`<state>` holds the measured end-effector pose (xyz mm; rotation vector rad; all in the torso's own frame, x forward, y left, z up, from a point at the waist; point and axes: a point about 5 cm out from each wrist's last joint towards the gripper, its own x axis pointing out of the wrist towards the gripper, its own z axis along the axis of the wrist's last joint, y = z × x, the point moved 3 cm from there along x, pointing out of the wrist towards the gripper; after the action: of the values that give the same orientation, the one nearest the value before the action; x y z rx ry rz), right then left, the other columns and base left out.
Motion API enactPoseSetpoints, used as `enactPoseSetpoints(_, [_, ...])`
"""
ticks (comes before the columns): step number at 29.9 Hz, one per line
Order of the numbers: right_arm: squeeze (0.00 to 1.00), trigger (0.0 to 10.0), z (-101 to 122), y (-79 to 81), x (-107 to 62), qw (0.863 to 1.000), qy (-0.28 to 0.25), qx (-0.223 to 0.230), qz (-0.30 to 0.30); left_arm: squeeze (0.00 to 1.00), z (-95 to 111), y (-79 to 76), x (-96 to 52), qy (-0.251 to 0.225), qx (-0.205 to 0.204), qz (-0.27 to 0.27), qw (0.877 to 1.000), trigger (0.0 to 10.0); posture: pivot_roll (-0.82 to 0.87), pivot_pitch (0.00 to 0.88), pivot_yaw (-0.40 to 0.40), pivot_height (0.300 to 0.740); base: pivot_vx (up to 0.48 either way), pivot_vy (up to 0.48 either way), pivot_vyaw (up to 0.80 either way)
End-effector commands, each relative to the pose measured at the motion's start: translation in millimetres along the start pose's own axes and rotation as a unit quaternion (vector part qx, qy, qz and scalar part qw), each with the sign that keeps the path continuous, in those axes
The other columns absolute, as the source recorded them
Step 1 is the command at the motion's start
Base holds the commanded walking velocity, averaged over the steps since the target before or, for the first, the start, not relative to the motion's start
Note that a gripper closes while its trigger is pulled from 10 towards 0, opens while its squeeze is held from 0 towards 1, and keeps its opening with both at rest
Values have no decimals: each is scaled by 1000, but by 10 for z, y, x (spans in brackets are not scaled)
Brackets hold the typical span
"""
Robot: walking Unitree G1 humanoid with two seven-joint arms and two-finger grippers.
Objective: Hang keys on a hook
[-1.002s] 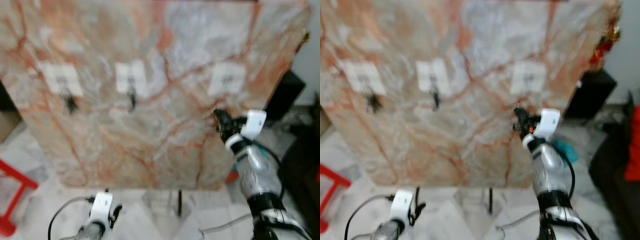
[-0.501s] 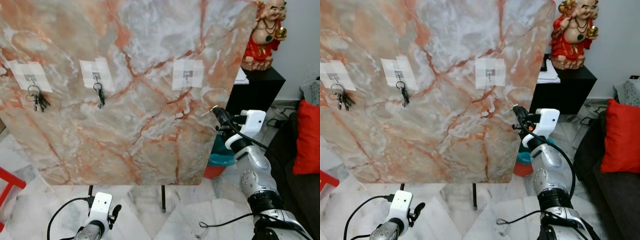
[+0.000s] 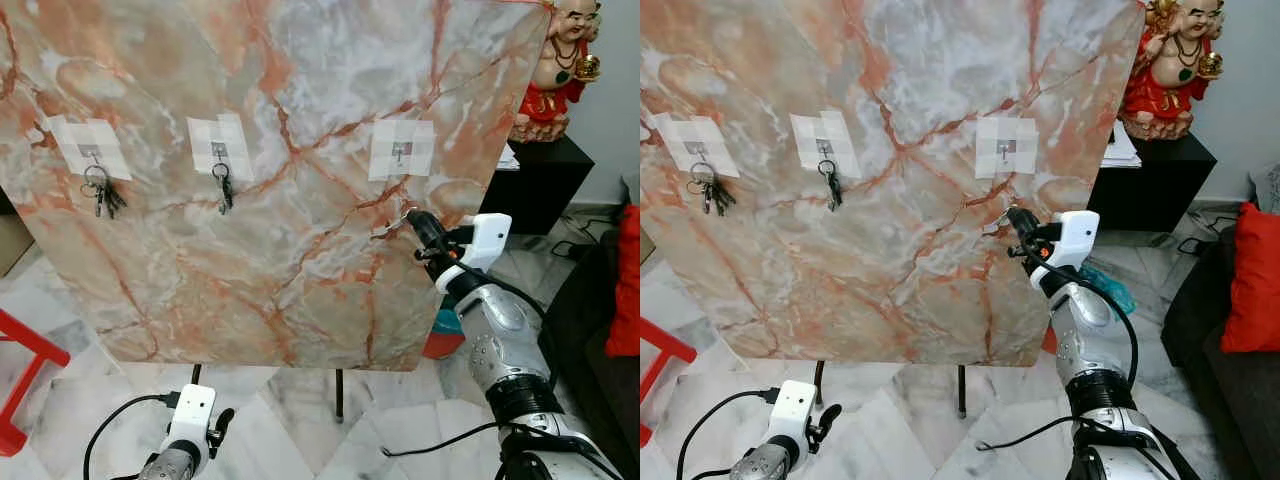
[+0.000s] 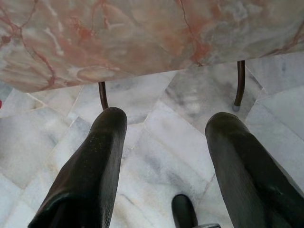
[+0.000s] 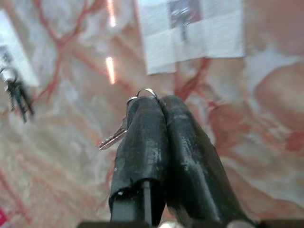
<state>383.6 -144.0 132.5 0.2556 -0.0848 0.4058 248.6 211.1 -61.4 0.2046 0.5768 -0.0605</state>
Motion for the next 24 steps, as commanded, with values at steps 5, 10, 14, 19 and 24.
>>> enactPoseSetpoints(5, [0,10000,-83,27,-26,1000,20,-9,16,0,-2,45,-8,0,6,6,1000,10000,98,0,-13,740,0,0,0])
enactPoseSetpoints(10, [0,10000,-81,36,-2,1000,13,-4,3,0,2,143,-15,2,14,10,1000,10000,72,0,11,740,0,0,0])
enactPoseSetpoints(14, [0,10000,-78,4,-30,1000,18,-24,0,0,-4,179,-18,5,6,18,1000,10000,58,0,26,740,0,0,0])
enactPoseSetpoints(19, [0,10000,-15,-113,-58,999,16,-31,-13,0,15,142,-2,5,9,10,1000,10000,45,0,26,740,0,0,0])
enactPoseSetpoints(24, [0,10000,84,-224,-49,998,10,-45,-35,0,-4,145,-11,6,0,16,1000,10000,45,0,22,740,0,0,0])
